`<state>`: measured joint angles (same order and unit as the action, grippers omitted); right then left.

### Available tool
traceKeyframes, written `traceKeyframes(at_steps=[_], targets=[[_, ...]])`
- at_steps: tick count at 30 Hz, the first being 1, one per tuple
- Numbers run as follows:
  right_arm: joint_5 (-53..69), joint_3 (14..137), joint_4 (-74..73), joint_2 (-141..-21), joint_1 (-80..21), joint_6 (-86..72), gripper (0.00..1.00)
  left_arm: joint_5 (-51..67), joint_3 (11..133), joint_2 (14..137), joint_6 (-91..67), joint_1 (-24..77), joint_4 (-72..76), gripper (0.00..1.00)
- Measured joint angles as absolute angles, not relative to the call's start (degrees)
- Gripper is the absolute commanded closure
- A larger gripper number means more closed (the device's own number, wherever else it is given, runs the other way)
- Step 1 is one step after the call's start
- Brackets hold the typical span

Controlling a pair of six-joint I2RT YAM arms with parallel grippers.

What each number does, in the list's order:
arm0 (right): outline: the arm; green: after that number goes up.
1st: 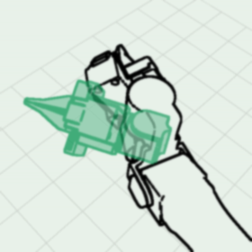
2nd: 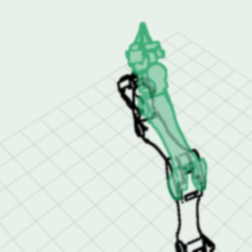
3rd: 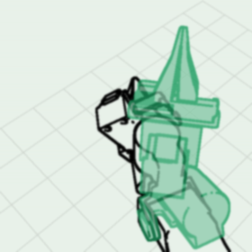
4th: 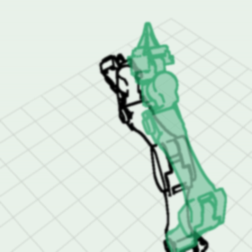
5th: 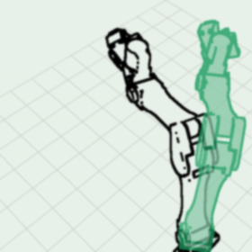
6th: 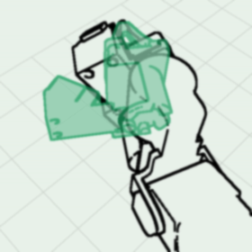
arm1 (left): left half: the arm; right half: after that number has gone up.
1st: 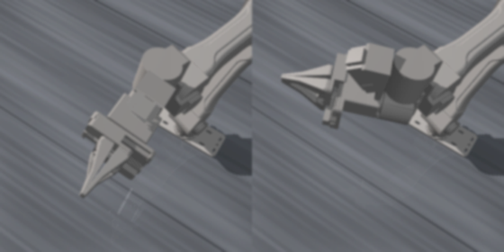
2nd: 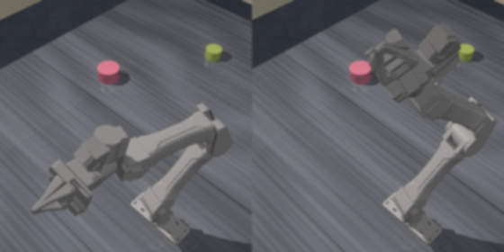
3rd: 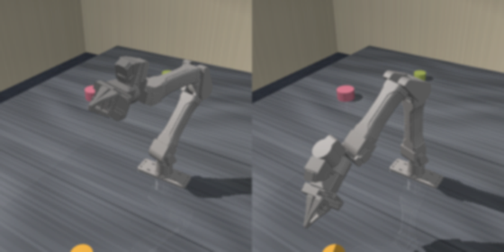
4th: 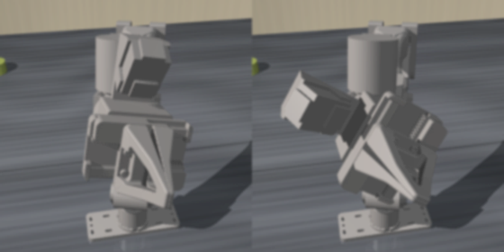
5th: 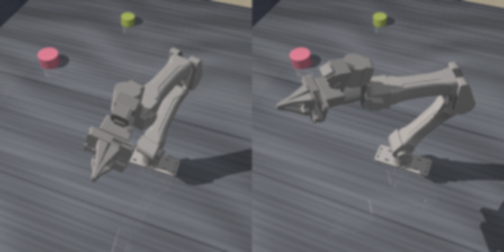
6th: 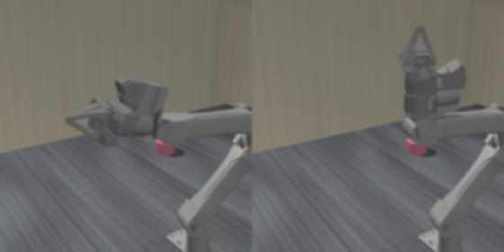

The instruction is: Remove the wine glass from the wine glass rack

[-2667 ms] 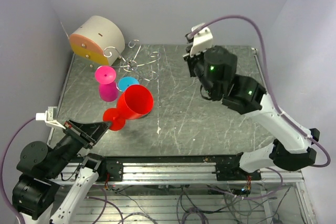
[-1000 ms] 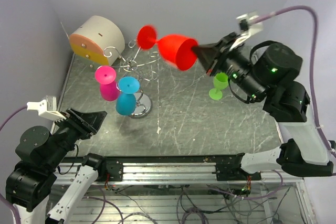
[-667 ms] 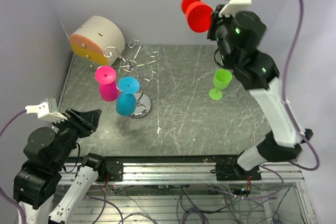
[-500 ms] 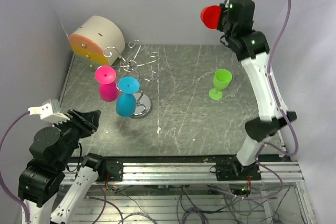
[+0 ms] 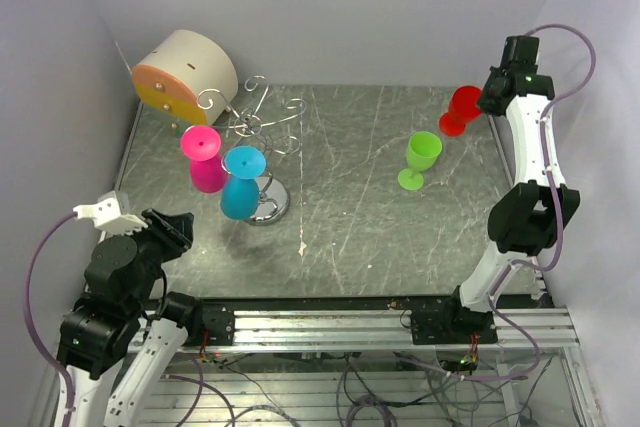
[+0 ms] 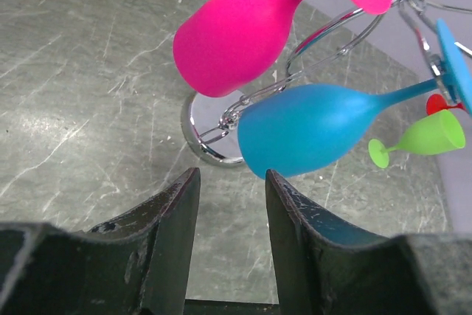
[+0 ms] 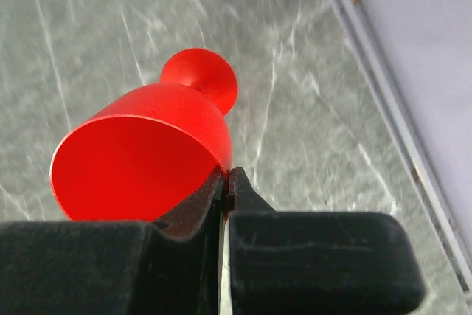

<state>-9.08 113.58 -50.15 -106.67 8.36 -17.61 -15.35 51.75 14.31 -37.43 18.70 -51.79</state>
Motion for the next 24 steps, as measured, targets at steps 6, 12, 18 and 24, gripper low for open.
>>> traceKeyframes(at_steps=[6, 12, 18, 24], targets=[[-6.76, 100.18, -50.02, -102.15, 9.39, -17.10, 1.00, -16.97, 50.39, 13.28, -36.86, 19.00, -51.09, 0.49], [-5.39, 91.22, -49.89, -99.31, 11.75, -16.99, 1.00, -18.04, 50.37, 12.56, -36.84, 19.35, -50.37, 0.49], [-3.18, 89.78, -49.30, -98.24, 11.88, -16.80, 1.00, -18.33, 50.13, 12.36, -36.84, 19.51, -50.33, 0.49], [-1.78, 89.21, -49.15, -97.84, 11.92, -16.51, 0.77, -18.57, 50.13, 12.36, -36.84, 19.81, -50.33, 0.49]])
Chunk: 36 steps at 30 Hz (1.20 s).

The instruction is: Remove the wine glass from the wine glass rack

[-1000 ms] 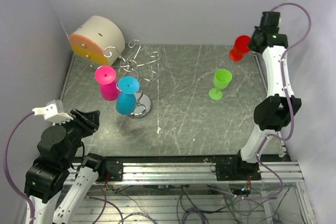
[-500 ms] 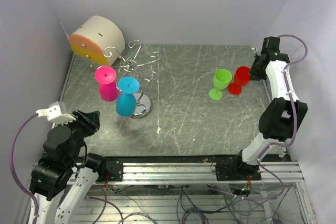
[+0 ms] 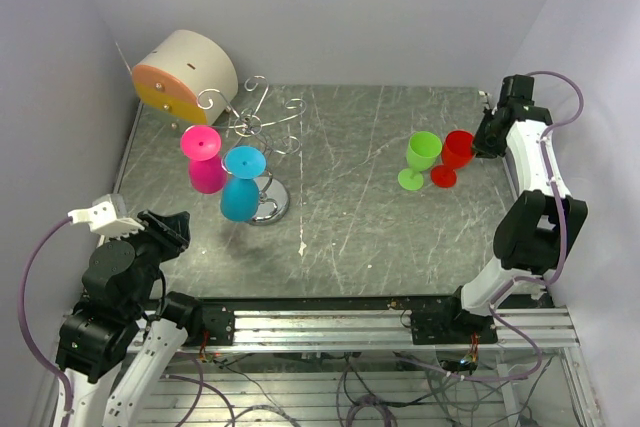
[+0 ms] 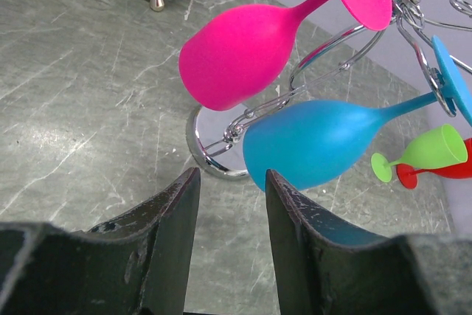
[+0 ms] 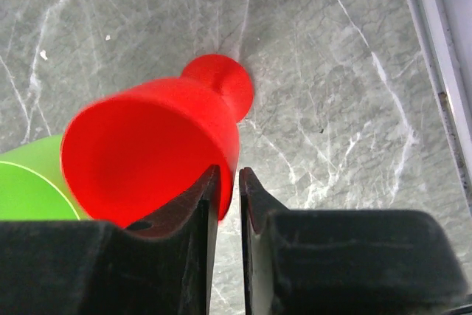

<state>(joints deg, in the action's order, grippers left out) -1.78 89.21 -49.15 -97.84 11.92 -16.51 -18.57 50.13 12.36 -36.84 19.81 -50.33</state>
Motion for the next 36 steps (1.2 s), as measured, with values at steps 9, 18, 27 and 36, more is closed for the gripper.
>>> traceKeyframes(at_steps=[9, 18, 27, 36], targets=[[0.10, 89.01, -48.99, -93.60, 11.92, -16.56, 0.70, -18.94, 50.13, 12.36, -36.86, 20.10, -50.33, 0.49], [18.31, 89.52, -46.11, -78.43, 10.02, -23.49, 0.69, -19.09, 50.13, 12.36, -36.86, 20.10, -50.35, 0.49], [31.33, 73.52, -20.10, -69.36, -24.08, -46.15, 0.62, -19.25, 50.13, 12.29, -36.88, 20.12, -50.35, 0.49], [26.41, 69.12, -5.78, -75.68, -41.63, -59.57, 0.57, -19.49, 50.11, 11.49, -36.93, 20.16, -50.37, 0.49]])
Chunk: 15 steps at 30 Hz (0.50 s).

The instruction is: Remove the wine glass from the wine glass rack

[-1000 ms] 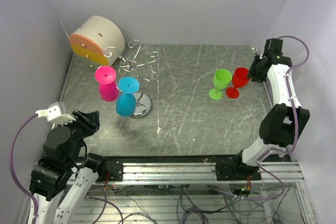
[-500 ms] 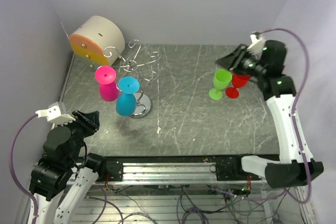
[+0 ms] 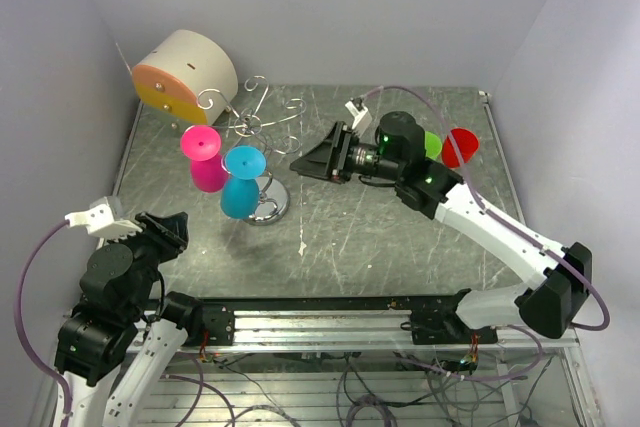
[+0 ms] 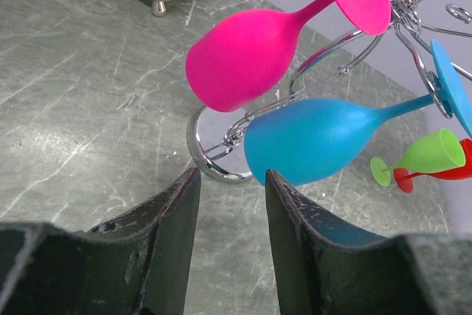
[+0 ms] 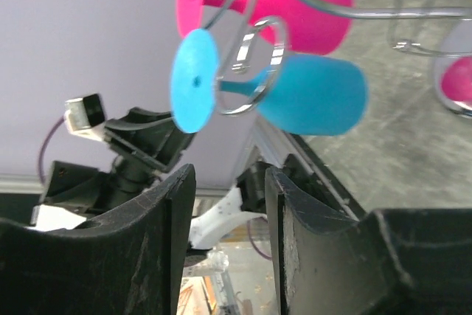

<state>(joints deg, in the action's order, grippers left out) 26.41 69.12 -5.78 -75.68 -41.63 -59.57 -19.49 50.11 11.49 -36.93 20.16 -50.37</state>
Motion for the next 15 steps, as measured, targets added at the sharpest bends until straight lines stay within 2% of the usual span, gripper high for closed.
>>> traceKeyframes(at_steps=[8, 15], targets=[[19.29, 66.70, 3.20, -75.55, -48.27, -66.70, 0.59, -19.59, 50.13, 11.42, -37.10, 20.16, -50.37, 0.49], [14.59, 64.34, 7.99, -76.03, -51.88, -69.58, 0.66, -19.94, 50.13, 11.33, -37.12, 20.16, -50.37, 0.49]])
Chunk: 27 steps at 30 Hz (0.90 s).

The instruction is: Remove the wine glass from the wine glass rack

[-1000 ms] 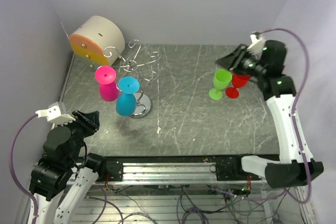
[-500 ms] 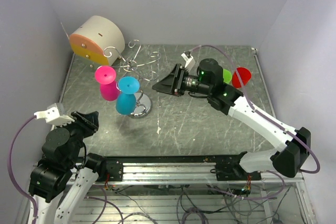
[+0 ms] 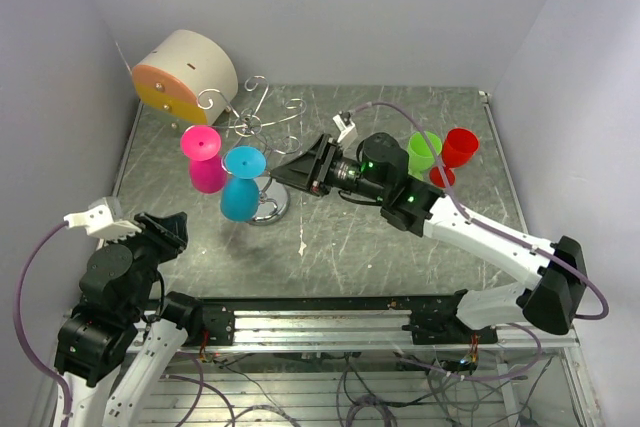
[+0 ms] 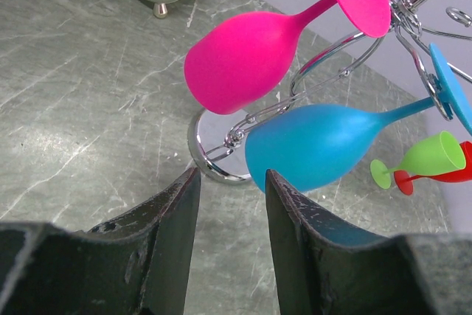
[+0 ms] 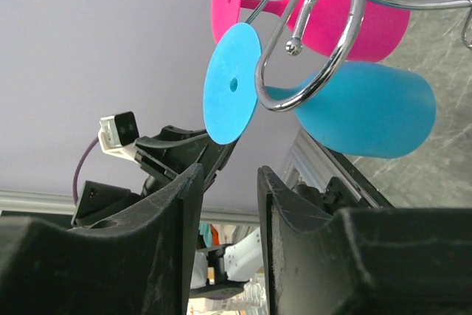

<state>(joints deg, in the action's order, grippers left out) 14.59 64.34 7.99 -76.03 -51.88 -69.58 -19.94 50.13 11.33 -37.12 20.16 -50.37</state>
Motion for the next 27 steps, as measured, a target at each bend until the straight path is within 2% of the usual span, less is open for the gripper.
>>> traceKeyframes(at_steps=[6, 27], targets=[[11.90, 63.46, 11.25, -77.65, -52.97, -71.61, 0.69, -20.01, 50.11, 10.70, -37.32, 20.18, -50.37, 0.49], [0.40, 62.19, 14.68, -79.02, -58.28, -73.45, 0.69, -20.45, 50.13, 9.72, -37.52, 20.21, -50.39, 0.49]])
